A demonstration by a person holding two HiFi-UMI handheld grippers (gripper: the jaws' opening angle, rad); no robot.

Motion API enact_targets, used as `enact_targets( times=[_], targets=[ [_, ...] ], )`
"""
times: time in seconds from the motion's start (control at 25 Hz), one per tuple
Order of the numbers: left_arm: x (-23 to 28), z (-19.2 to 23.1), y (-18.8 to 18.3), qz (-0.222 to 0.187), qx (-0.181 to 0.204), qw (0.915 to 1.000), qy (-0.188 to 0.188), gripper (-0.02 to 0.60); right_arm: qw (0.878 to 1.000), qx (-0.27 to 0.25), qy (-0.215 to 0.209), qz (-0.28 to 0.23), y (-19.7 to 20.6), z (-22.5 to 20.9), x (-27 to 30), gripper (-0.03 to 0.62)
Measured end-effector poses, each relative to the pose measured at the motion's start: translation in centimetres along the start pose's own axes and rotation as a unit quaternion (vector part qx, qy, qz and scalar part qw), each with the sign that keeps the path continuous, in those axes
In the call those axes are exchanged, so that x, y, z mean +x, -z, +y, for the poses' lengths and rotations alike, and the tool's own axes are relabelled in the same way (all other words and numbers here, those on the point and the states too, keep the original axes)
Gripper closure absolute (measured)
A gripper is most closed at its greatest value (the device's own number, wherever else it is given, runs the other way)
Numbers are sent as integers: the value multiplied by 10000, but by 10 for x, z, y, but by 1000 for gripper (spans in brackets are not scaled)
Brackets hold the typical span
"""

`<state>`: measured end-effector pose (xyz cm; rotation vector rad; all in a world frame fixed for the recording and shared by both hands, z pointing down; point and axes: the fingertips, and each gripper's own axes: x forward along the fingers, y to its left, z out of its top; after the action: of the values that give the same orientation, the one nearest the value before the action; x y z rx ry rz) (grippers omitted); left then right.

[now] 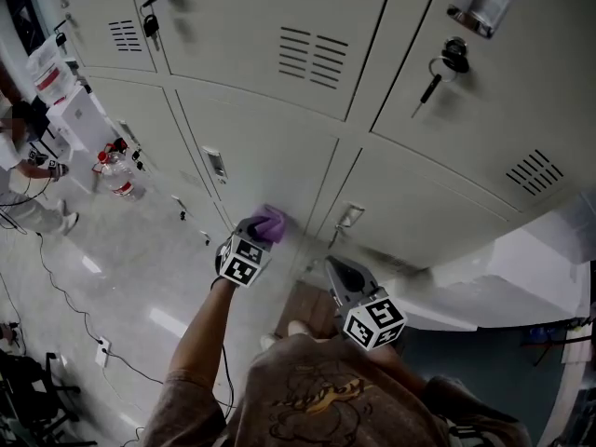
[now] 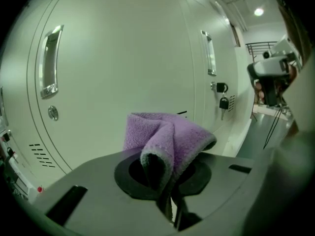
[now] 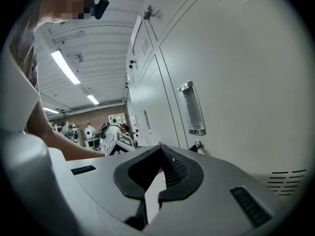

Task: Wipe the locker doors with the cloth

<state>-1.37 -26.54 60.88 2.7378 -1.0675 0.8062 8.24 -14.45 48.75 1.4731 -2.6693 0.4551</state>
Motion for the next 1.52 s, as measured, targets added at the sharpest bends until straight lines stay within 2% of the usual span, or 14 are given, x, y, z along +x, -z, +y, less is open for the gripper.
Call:
enact_targets(
  times=[0.28,0.48,0.76,0.96,1.16,1.52],
  targets=[
    [-3,-9,13,163,-77,9998,47,541,10000,8,-14,-19,0,3,-3,597],
    [-32,-8,0,-187,-142,9996,-140,541,10000,-8,-57,-52,-1,7,-4,597],
    [-96,1,-49,-876,-60,9945,-564,541,9998,-50,-159,-78,-3,13,-5,597],
    [-140,8,-101,-1457,100,9857,-836,541,9996,-85,-241,-126,-5,21,-4,597],
    [-183,17,-169,-2229,230,9694,-1001,541,9995,-89,-255,-141,-4,26,-8,597],
    [-215,1,-271,-3010,937,9446,-910,541,9995,-111,-187,-223,-7,27,-18,597]
  ],
)
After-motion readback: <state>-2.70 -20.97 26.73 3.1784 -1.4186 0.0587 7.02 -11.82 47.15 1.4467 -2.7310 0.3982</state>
